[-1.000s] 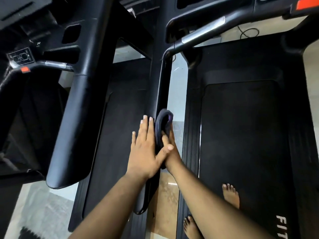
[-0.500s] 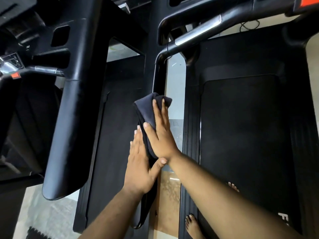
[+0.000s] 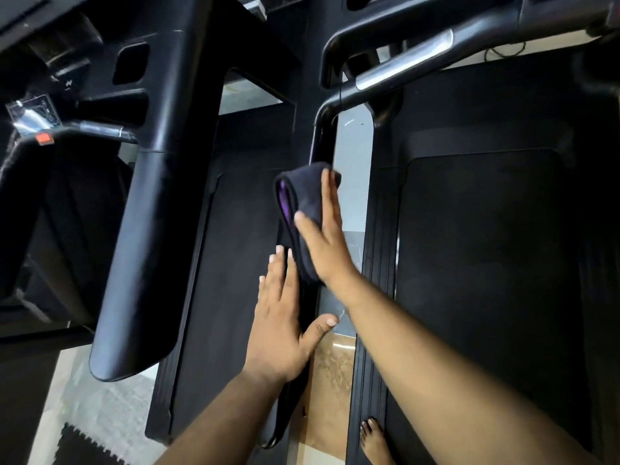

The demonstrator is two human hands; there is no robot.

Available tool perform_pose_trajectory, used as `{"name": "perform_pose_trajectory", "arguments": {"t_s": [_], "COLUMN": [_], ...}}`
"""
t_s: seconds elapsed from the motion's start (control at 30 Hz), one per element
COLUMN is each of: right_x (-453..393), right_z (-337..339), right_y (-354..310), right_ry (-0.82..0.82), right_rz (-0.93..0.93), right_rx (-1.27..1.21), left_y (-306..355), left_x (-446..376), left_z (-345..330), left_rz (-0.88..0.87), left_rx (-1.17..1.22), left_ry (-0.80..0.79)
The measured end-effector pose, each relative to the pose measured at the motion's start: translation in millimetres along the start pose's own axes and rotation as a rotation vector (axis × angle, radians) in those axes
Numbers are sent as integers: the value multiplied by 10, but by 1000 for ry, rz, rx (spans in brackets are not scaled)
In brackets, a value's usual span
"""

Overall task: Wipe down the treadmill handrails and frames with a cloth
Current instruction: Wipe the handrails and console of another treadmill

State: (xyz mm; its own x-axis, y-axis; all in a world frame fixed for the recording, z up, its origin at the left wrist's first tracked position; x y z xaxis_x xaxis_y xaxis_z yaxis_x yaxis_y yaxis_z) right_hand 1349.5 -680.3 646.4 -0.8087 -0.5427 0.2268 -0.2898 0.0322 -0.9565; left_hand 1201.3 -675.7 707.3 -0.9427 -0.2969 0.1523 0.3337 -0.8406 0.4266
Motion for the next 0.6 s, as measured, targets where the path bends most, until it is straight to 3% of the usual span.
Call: {"name": "perform_pose_trajectory", "arguments": {"t_s": [0.13, 0.27, 0.4, 0.6], "right_x": [-812, -618, -22, -595], "right_z": [222, 200, -27, 136], "right_y": [-183, -6, 200, -121], "right_ry": [88, 84, 44, 134], "right_rz": [-148, -285, -182, -127], "right_rx": [-200, -283, -151, -47], "left_y": [15, 6, -1, -14], "left_x": [6, 13, 4, 8], "left_z": [-8, -11, 0, -8], "left_rz": [-10, 1, 1, 0], "left_rx": [15, 19, 5, 38], "left_ry": [11, 11, 11, 15]}}
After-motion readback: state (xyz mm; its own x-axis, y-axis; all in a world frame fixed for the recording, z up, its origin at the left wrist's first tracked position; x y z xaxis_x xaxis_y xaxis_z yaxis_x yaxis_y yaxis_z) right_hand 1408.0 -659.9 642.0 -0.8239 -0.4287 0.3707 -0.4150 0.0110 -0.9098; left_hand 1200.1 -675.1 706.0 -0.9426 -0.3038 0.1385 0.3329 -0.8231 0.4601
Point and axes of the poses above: each hand's wrist, its own x-axis away from the middle knuckle, its own z-axis out of the back of the hand, y = z × x, the point moved 9 cm from there along -x, towards the middle knuckle, and after that the axes turned 8 degrees about -z, right-handed, at the moved point
